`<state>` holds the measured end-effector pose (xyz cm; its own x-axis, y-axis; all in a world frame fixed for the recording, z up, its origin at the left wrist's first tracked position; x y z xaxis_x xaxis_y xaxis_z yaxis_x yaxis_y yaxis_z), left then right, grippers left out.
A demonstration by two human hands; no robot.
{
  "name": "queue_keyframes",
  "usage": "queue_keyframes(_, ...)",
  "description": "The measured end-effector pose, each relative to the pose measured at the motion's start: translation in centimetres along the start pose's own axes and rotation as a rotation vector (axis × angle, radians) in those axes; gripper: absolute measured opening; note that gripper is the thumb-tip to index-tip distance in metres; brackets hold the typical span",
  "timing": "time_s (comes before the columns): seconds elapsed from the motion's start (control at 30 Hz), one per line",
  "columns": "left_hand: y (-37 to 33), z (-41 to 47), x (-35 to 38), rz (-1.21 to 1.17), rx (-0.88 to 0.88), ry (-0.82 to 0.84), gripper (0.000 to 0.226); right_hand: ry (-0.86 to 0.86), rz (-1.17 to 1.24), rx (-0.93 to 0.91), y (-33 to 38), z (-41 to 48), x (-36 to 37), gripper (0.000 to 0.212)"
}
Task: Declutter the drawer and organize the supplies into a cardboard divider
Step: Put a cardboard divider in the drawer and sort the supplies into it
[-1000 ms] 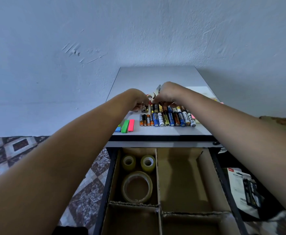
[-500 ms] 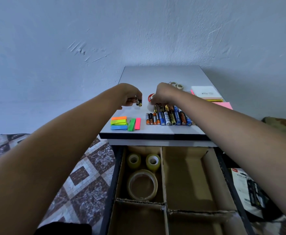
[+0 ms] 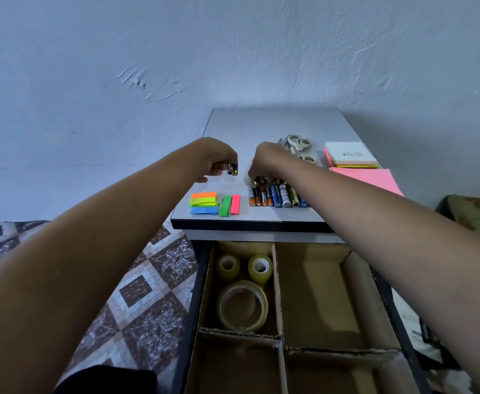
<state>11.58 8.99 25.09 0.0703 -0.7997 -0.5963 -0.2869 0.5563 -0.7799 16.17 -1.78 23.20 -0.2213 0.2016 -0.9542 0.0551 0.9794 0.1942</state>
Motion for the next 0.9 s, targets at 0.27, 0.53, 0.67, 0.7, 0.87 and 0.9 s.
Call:
queue_keyframes(0.27, -0.2, -3.0, -1.9, -0.224, 0.063, 0.007, 0.013, 0.200, 0.808, 0.034, -3.2, -4.4, -2.4, 0.023)
queue_keyframes(0.53, 4.5, -12.3, 1.7, -0.311, 0.087, 0.245, 0.011, 0.491, 1.012, 0.089, -9.5, -14.2, 1.9, 0.018)
queue_keyframes(0.67, 8.7, -15.9, 5.4, -0.201, 0.055, 0.382, 0.008, 0.521, 0.969, 0.132, -12.0, -17.7, 6.3, 0.016)
queue_keyframes(0.7, 9.8, -16.6, 6.4, -0.170, 0.034, 0.416, 0.009, 0.522, 0.954, 0.137, -12.5, -18.4, 7.3, 0.016)
queue_keyframes(0.87, 14.6, -18.2, 11.4, -0.011, -0.040, 0.511, 0.013, 0.562, 0.892, 0.157, -14.4, -20.9, 11.5, 0.021)
queue_keyframes(0.9, 15.4, -18.2, 12.3, 0.021, -0.047, 0.514, 0.013, 0.564, 0.888, 0.166, -14.7, -21.2, 12.1, 0.021)
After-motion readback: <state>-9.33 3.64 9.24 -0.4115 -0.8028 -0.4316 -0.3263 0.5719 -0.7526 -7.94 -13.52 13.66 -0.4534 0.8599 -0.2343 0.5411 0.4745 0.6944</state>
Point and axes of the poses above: each hand's wrist, its own z-axis towards the middle knuckle, its own x-axis out of the palm, y = z × x, the point moved 1 cm from there along z, towards the middle knuckle, and after that the axes turned 14 degrees about x, right-handed, at the moved point
